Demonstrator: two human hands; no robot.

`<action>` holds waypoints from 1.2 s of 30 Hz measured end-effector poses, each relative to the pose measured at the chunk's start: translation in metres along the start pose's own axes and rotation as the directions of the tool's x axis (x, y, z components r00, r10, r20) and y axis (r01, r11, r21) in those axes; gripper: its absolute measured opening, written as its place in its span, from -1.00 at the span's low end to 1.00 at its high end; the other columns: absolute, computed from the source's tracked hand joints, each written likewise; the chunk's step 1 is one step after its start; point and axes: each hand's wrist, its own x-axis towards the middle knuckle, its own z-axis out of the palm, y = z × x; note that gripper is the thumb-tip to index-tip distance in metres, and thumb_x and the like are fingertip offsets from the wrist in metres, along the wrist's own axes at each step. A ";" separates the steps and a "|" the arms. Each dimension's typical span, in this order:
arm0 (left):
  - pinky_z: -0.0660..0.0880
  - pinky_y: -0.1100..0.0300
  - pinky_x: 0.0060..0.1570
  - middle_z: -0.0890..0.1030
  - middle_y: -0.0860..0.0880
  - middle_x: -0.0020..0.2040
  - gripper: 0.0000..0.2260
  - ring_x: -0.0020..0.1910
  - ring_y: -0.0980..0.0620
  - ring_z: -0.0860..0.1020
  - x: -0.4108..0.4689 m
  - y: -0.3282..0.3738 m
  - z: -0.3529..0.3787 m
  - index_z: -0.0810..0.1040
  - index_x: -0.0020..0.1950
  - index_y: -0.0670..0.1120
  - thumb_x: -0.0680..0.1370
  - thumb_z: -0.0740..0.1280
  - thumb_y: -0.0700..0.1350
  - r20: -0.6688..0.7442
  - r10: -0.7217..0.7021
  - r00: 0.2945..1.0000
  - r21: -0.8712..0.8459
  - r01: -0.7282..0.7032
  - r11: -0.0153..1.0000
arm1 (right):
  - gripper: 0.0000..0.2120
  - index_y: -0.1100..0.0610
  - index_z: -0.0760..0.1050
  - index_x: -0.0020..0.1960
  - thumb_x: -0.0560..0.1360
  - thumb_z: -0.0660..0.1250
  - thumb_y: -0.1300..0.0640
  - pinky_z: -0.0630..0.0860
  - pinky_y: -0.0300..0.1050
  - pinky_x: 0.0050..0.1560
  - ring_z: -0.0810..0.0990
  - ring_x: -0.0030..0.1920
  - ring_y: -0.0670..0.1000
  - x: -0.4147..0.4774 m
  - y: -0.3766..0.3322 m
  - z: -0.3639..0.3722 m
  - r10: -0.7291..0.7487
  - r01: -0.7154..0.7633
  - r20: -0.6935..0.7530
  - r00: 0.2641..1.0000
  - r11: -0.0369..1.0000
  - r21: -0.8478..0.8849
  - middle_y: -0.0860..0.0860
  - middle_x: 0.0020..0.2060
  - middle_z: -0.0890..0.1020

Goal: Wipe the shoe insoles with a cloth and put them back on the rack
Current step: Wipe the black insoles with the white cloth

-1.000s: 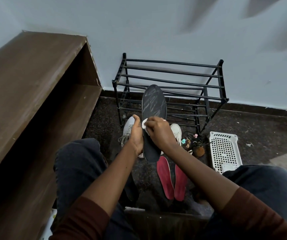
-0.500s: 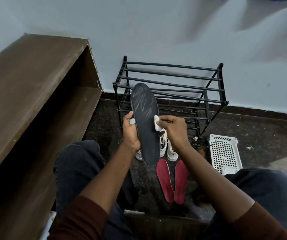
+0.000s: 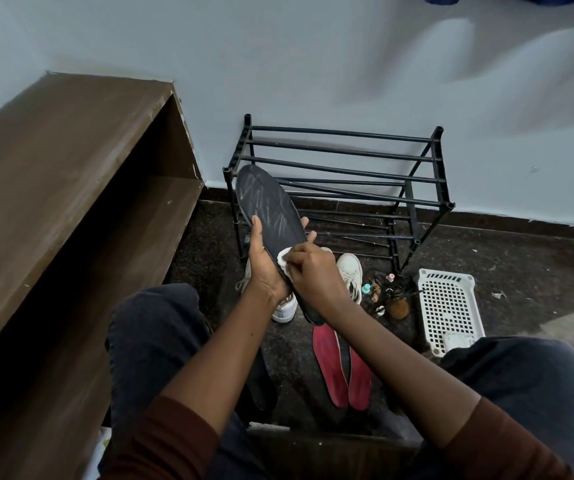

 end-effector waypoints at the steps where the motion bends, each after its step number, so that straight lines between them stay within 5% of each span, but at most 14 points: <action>1: 0.45 0.00 0.25 0.56 -0.12 0.19 -0.35 0.24 -0.15 0.51 -0.001 0.000 0.001 0.58 0.16 -0.13 0.50 0.04 0.37 0.019 -0.012 1.000 -0.002 0.012 1.000 | -0.91 0.31 0.62 -0.28 0.31 0.33 0.40 0.48 -0.12 -0.26 0.61 -0.31 0.20 0.003 0.003 0.000 -0.001 0.001 -0.001 1.000 0.999 -0.037 0.20 -0.29 0.62; 4: 0.35 0.01 0.35 0.53 -0.14 0.21 -0.25 0.21 -0.11 0.51 -0.008 -0.001 0.008 0.43 0.36 -0.22 0.45 0.10 0.35 0.072 -0.045 0.996 0.008 0.045 0.999 | -0.91 0.30 0.60 -0.26 0.36 0.32 0.38 0.51 -0.02 -0.29 0.56 -0.31 0.27 0.015 0.015 -0.003 0.056 -0.065 -0.064 0.996 0.987 -0.147 0.23 -0.26 0.60; 7: 0.22 -0.02 0.44 0.42 -0.17 0.38 -0.18 0.38 -0.12 0.38 -0.009 -0.002 0.010 0.33 0.44 -0.22 0.40 0.16 0.35 0.078 -0.051 0.996 0.023 0.049 0.999 | -0.85 0.28 0.63 -0.08 0.47 0.28 0.34 0.48 -0.01 -0.09 0.58 -0.12 0.29 0.023 0.016 -0.010 0.131 -0.139 -0.071 0.989 0.983 -0.123 0.23 -0.08 0.62; 13: 0.28 -0.05 0.40 0.51 -0.16 0.28 -0.28 0.27 -0.13 0.46 -0.005 -0.004 0.005 0.54 0.28 -0.17 0.43 0.13 0.37 0.056 -0.044 0.997 0.042 0.041 0.998 | -0.82 0.29 0.64 -0.10 0.39 0.29 0.40 0.40 -0.17 -0.02 0.62 -0.07 0.17 0.012 0.007 -0.013 0.088 -0.089 0.024 0.996 0.996 0.015 0.19 -0.09 0.66; 17: 0.37 -0.04 0.26 0.58 -0.09 0.24 -0.33 0.32 -0.15 0.46 -0.007 -0.005 0.007 0.66 0.08 -0.09 0.47 0.04 0.40 0.075 -0.060 0.995 -0.036 0.063 0.997 | -0.81 0.28 0.64 -0.13 0.36 0.29 0.41 0.46 -0.06 0.08 0.63 -0.07 0.13 -0.002 -0.006 -0.008 0.018 -0.020 0.018 1.000 0.995 0.093 0.15 -0.13 0.67; 20: 0.40 -0.02 0.23 0.61 -0.10 0.19 -0.27 0.28 -0.12 0.49 -0.008 -0.002 0.009 0.68 0.06 -0.09 0.45 0.01 0.45 0.086 -0.061 0.994 -0.030 0.064 0.997 | -0.84 0.31 0.64 -0.14 0.37 0.30 0.41 0.46 -0.16 -0.02 0.62 -0.14 0.16 -0.001 -0.001 -0.007 0.010 -0.010 -0.005 1.000 0.999 0.050 0.18 -0.16 0.66; 22: 0.36 -0.04 0.31 0.63 -0.13 0.08 -0.18 0.22 -0.11 0.51 -0.007 0.000 0.010 0.64 0.11 -0.15 0.43 -0.05 0.48 0.110 -0.074 0.991 -0.015 0.076 0.997 | -0.87 0.33 0.61 -0.23 0.34 0.28 0.40 0.55 -0.04 -0.19 0.60 -0.25 0.23 0.003 0.007 -0.005 0.003 -0.004 -0.010 1.000 0.999 -0.035 0.21 -0.23 0.63; 27: 0.25 -0.07 0.39 0.44 -0.21 0.29 -0.08 0.28 -0.17 0.41 -0.006 0.000 0.007 0.38 0.39 -0.24 0.42 -0.04 0.50 0.124 -0.063 0.990 -0.034 0.068 0.997 | -0.87 0.31 0.63 -0.19 0.37 0.30 0.38 0.49 -0.08 -0.17 0.61 -0.21 0.23 0.013 0.019 -0.010 0.054 -0.054 -0.015 0.998 0.998 -0.036 0.21 -0.20 0.63; 33: 0.37 -0.09 0.30 0.59 -0.11 0.14 -0.26 0.15 -0.23 0.53 -0.003 0.002 0.010 0.62 0.11 -0.10 0.47 -0.04 0.45 0.072 -0.003 0.997 -0.066 0.007 0.998 | -0.84 0.30 0.64 -0.12 0.37 0.32 0.41 0.32 -0.37 -0.04 0.63 -0.12 0.14 -0.005 0.002 -0.007 0.006 -0.007 0.013 1.000 0.994 0.109 0.17 -0.14 0.66; 36: 0.42 -0.07 0.25 0.62 -0.11 0.11 -0.24 0.16 -0.24 0.53 -0.003 0.003 0.010 0.69 0.00 -0.10 0.46 -0.05 0.46 0.071 -0.027 0.997 -0.060 0.031 0.998 | -0.86 0.30 0.64 -0.16 0.34 0.32 0.37 0.44 -0.22 -0.07 0.64 -0.19 0.15 -0.003 0.006 -0.010 -0.064 0.062 0.017 0.998 0.995 0.080 0.17 -0.19 0.66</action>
